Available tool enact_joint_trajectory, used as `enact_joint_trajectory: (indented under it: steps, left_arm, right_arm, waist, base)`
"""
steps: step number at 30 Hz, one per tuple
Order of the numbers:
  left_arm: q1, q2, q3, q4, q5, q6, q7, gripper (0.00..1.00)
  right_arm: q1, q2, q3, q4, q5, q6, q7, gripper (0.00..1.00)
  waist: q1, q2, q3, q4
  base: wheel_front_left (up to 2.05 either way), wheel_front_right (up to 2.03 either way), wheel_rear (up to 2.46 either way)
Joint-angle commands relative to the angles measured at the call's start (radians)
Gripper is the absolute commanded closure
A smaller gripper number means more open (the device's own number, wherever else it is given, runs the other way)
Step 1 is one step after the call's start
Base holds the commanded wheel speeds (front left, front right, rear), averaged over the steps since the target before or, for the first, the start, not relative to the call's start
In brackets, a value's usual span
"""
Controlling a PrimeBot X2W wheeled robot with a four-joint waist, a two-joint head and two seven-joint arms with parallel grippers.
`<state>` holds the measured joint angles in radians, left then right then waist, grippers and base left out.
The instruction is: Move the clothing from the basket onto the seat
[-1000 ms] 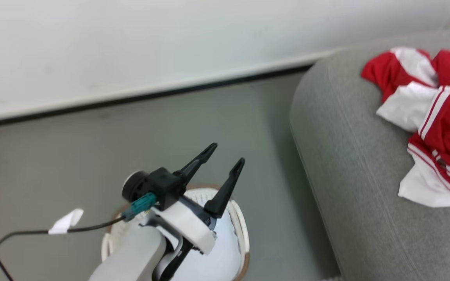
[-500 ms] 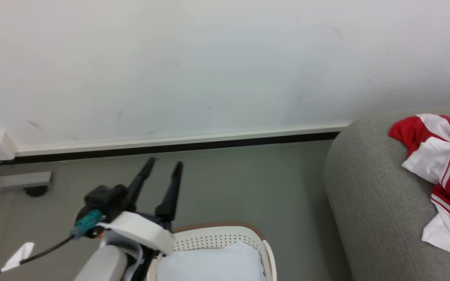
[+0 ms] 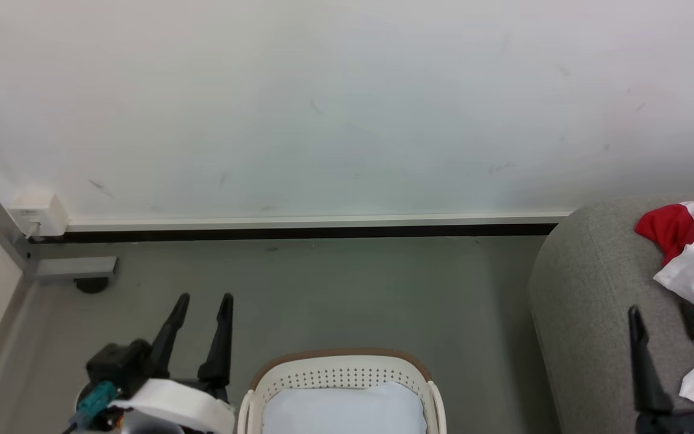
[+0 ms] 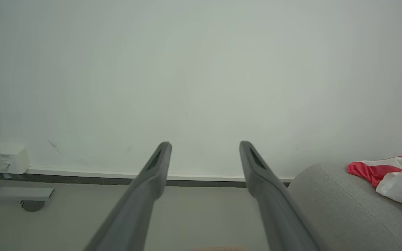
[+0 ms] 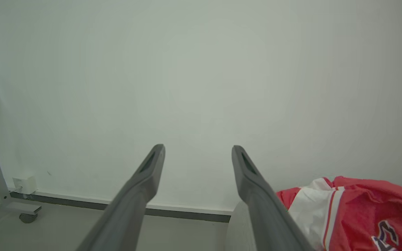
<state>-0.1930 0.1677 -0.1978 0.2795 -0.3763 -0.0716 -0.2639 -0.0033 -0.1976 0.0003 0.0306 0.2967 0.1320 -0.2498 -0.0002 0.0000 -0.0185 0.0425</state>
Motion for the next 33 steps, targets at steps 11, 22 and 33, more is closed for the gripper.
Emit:
enact_joint_trajectory:
  steps: [11,22,33]
  left_arm:
    - [0.103,-0.071,0.143,0.003,0.109,-0.04,-0.001,0.0]
    - [0.098,-0.104,0.167,0.02,0.158,-0.058,-0.001,0.0]
    - [0.091,-0.109,0.169,0.027,0.163,-0.06,-0.001,0.0]
  right_arm:
    - [0.017,0.102,0.044,0.067,-0.021,-0.003,-0.015,0.0]
    - [-0.019,0.116,0.069,0.11,-0.025,-0.003,-0.016,0.0]
    - [-0.022,0.12,0.085,0.122,-0.017,-0.003,-0.016,0.0]
  waist:
    - [0.0002,0.0,0.007,-0.022]
    - [0.0002,0.0,0.011,-0.009]
    - [0.0002,0.0,0.014,-0.01]
  base:
    - [0.0,0.0,0.0]
    - [0.0,0.0,0.0]
    - [0.0,0.0,0.0]
